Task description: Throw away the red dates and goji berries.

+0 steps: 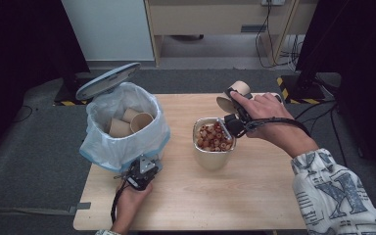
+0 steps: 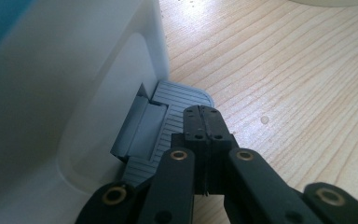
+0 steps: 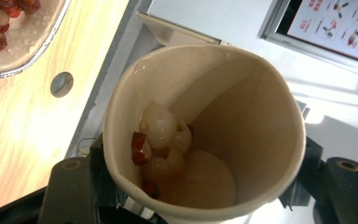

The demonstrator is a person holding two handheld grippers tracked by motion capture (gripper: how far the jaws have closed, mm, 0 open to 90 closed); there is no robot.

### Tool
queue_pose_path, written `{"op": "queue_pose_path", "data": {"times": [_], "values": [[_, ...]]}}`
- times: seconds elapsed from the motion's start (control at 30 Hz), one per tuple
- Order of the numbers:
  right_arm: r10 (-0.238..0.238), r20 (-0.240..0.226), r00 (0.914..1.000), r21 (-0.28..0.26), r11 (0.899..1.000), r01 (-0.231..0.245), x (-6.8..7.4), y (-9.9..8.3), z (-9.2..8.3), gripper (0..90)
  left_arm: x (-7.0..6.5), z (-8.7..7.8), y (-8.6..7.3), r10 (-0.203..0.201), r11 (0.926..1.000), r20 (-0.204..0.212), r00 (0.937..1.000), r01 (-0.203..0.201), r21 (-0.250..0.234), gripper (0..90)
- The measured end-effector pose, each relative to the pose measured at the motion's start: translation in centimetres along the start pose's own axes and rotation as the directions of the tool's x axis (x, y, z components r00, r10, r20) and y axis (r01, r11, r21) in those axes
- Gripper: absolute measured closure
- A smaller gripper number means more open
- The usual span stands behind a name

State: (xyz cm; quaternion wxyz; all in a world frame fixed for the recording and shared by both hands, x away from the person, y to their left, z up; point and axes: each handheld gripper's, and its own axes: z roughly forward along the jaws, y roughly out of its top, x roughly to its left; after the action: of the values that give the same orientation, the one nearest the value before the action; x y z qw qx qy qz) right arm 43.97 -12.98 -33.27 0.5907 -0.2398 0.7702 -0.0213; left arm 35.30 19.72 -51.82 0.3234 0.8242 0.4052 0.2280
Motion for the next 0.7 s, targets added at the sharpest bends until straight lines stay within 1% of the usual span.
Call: {"op": "queue_pose_path", "data": {"times": [0.03, 0.1, 0.13, 0.2, 0.23, 0.27, 0.33, 0.47, 0.5, 0.6, 0.67, 0.7], "values": [[0.013, -0.001, 0.9999, -0.003, 1.0, -0.013, 0.1, -0.2, 0.1, 33.7, 0.0, 0.0, 0.0, 0.0, 1.0, 0.0, 1.0, 0.0, 0.0, 89.8], [0.03, -0.009, 0.9995, 0.009, 1.0, -0.03, 0.1, -0.5, 0.0, 33.7, 0.0, 0.0, 0.0, -0.001, 1.0, 0.0, 1.0, 0.001, 0.0, 89.8], [0.041, -0.007, 0.9991, -0.002, 0.999, -0.041, 0.1, -0.6, 0.1, 33.7, 0.0, 0.0, 0.0, 0.0, 1.0, 0.0, 1.0, 0.0, 0.0, 89.8], [0.049, -0.01, 0.9988, 0.005, 0.999, -0.049, 0.1, -0.8, 0.1, 33.7, 0.0, 0.0, 0.0, -0.001, 1.0, 0.0, 1.0, 0.001, 0.0, 89.8], [0.067, -0.011, 0.9977, -0.007, 0.998, -0.067, 0.2, -1.0, 0.2, 33.7, 0.0, 0.0, 0.0, -0.001, 1.0, 0.0, 1.0, 0.001, 0.0, 89.8], [0.075, -0.018, 0.9971, 0.002, 0.997, -0.075, 0.2, -1.1, 0.1, 33.7, 0.0, 0.0, 0.0, -0.001, 1.0, 0.0, 1.0, 0.001, 0.0, 89.8], [0.091, -0.019, 0.9957, -0.001, 0.996, -0.091, 0.3, -1.4, 0.1, 33.7, 0.0, 0.0, 0.0, -0.001, 1.0, 0.001, 1.0, 0.001, -0.001, 89.8], [0.14, -0.026, 0.9898, -0.009, 0.99, -0.14, 0.6, -1.8, 0.1, 33.7, 0.0, 0.0, 0.0, 0.0, 1.0, 0.0, 1.0, 0.0, -0.001, 89.8], [0.145, -0.029, 0.989, -0.007, 0.989, -0.146, 0.6, -1.9, 0.1, 33.7, 0.0, 0.0, 0.0, 0.0, 1.0, 0.0, 1.0, 0.0, -0.001, 89.8], [0.195, -0.031, 0.9803, -0.019, 0.981, -0.195, 0.7, -2.4, 0.1, 33.7, 0.0, 0.0, 0.0, 0.0, 1.0, 0.0, 1.0, 0.0, -0.001, 89.8], [0.228, -0.032, 0.9732, -0.025, 0.973, -0.229, 0.7, -2.7, 0.1, 33.7, 0.0, 0.0, 0.0, -0.004, 1.0, 0.002, 1.0, 0.004, -0.001, 89.8], [0.258, -0.033, 0.9656, -0.031, 0.965, -0.259, 0.6, -3.0, 0.1, 33.7, 0.0, 0.0, 0.0, -0.004, 1.0, 0.002, 1.0, 0.004, -0.001, 89.8]]}}
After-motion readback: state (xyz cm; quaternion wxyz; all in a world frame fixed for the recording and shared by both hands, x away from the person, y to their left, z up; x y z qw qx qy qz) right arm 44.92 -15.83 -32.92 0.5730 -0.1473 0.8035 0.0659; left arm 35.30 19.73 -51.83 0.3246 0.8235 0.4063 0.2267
